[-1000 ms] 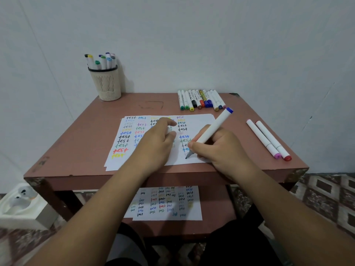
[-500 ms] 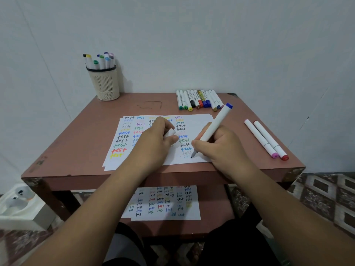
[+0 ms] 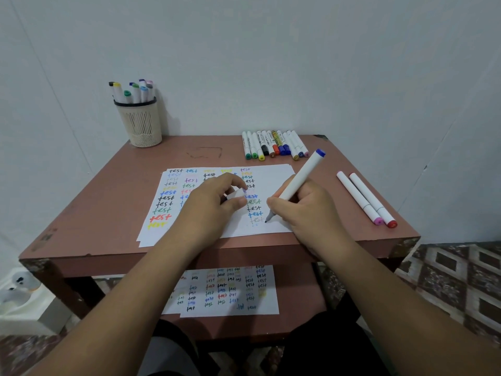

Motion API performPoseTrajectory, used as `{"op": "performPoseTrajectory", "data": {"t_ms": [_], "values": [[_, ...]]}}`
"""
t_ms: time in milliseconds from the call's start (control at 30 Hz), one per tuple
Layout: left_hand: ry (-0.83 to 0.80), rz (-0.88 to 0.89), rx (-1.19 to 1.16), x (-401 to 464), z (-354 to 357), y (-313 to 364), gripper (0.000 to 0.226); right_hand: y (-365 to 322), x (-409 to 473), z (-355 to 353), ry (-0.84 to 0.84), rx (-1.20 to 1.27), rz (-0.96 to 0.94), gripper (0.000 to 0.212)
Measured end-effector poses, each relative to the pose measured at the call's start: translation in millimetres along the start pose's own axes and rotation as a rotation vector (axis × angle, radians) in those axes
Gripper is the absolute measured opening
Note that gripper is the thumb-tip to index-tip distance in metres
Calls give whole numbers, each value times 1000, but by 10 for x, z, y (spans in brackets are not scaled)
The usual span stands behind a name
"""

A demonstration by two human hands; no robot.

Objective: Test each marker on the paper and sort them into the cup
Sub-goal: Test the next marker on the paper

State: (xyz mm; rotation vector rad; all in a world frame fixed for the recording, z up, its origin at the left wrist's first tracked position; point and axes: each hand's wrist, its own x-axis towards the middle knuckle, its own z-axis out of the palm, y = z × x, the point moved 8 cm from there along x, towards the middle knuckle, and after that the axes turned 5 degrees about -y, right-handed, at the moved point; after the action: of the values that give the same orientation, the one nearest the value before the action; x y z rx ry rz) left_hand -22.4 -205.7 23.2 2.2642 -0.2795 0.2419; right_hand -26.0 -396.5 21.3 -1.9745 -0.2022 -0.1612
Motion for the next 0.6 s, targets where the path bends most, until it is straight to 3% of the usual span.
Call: {"op": "performPoseTrajectory", "data": {"t_ms": [467,600], "values": [[19,-32,36,7,-4,-16,15,13,0,8,2,-45,-6,10],[-17,-10,13,-16,22,0,12,77,33,-58,52,276,-11,6]]}}
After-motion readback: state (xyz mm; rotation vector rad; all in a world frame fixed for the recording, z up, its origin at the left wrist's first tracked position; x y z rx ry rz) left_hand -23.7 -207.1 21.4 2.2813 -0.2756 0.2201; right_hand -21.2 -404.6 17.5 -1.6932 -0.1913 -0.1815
